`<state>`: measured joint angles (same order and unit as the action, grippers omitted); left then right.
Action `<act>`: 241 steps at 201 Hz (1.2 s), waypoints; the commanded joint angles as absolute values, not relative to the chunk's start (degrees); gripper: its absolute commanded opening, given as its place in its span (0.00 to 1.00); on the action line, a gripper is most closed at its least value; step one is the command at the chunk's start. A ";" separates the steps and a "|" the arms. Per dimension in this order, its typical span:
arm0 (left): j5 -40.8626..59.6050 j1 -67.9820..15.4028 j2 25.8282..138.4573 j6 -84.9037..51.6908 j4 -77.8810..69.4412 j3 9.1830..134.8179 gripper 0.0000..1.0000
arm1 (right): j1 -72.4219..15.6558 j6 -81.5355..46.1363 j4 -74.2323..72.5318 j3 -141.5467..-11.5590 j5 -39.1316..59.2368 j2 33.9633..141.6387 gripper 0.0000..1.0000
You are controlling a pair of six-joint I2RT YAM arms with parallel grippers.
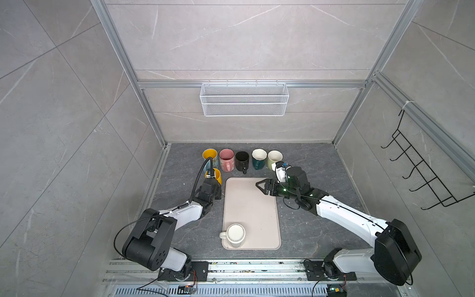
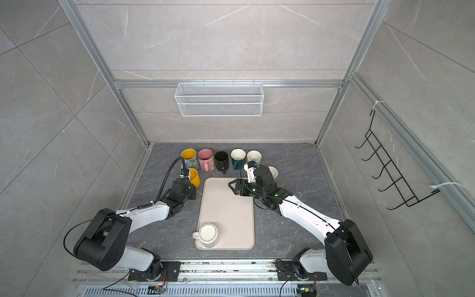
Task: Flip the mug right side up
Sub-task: 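Lower the yellow mug upright beside the blue butterfly mug with the left gripper, then open the left gripper and raise it off the yellow mug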
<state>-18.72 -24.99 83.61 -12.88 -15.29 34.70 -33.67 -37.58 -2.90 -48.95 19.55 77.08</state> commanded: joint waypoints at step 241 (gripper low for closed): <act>-1.96 -25.05 64.13 -42.16 40.84 63.78 0.66 | -33.38 -40.13 -5.98 -47.12 20.90 76.98 0.73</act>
